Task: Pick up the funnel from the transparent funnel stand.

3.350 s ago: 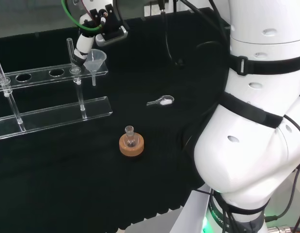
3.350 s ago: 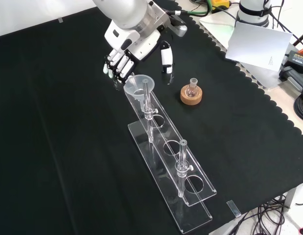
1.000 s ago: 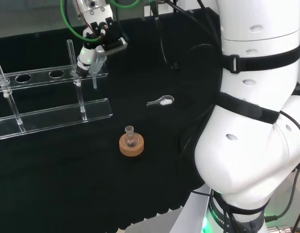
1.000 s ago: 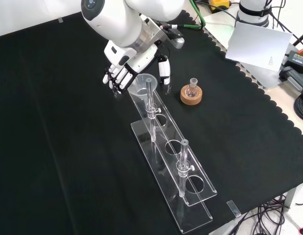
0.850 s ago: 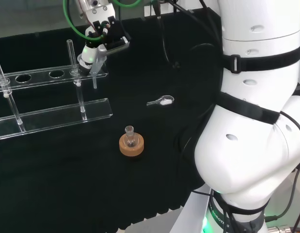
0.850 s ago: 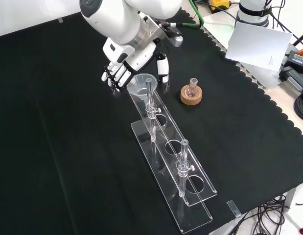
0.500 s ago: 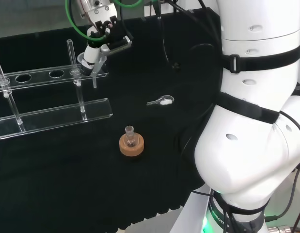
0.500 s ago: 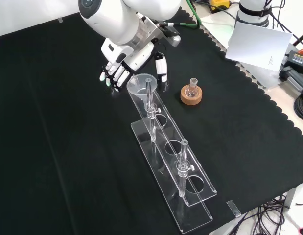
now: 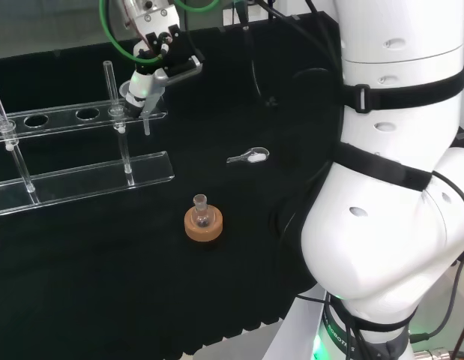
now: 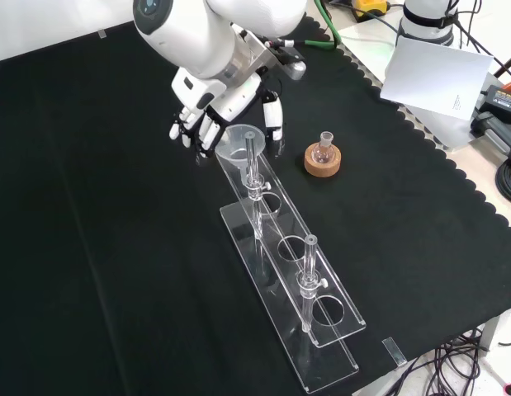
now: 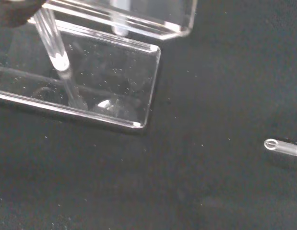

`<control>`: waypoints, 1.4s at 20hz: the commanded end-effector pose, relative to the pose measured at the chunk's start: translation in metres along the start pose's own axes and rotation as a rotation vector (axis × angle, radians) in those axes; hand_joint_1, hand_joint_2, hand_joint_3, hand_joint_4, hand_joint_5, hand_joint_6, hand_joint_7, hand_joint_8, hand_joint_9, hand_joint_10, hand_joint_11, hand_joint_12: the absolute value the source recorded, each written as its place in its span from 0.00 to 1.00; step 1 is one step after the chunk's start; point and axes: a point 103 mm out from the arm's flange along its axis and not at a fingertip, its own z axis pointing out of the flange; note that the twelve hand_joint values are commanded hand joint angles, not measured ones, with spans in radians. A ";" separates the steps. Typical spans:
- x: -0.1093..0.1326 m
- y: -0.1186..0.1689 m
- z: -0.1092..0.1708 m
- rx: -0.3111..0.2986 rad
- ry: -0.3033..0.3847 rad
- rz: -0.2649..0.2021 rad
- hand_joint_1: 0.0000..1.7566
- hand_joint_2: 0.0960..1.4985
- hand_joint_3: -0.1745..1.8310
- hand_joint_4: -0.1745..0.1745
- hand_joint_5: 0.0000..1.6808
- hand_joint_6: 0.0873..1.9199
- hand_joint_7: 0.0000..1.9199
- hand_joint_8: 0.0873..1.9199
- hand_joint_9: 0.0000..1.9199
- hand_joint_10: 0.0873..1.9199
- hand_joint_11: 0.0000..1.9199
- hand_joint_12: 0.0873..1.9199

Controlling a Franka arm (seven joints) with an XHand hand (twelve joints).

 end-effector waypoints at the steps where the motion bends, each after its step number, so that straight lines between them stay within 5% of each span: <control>1: -0.010 -0.004 -0.008 -0.027 0.017 -0.002 0.40 0.46 0.13 0.59 0.31 0.00 0.34 0.29 0.10 0.33 0.00 0.00; 11: -0.040 -0.023 -0.017 -0.053 0.023 0.015 0.43 0.45 0.17 0.60 0.42 0.00 0.43 0.37 0.22 0.27 0.00 0.00; 18: -0.061 -0.055 -0.052 -0.174 0.091 -0.011 0.43 0.44 0.20 0.61 0.45 0.02 0.45 0.38 0.26 0.23 0.00 0.00; 28: -0.131 -0.097 -0.069 -0.279 0.113 -0.022 0.43 0.39 0.29 0.61 0.42 0.10 0.46 0.39 0.28 0.20 0.00 0.00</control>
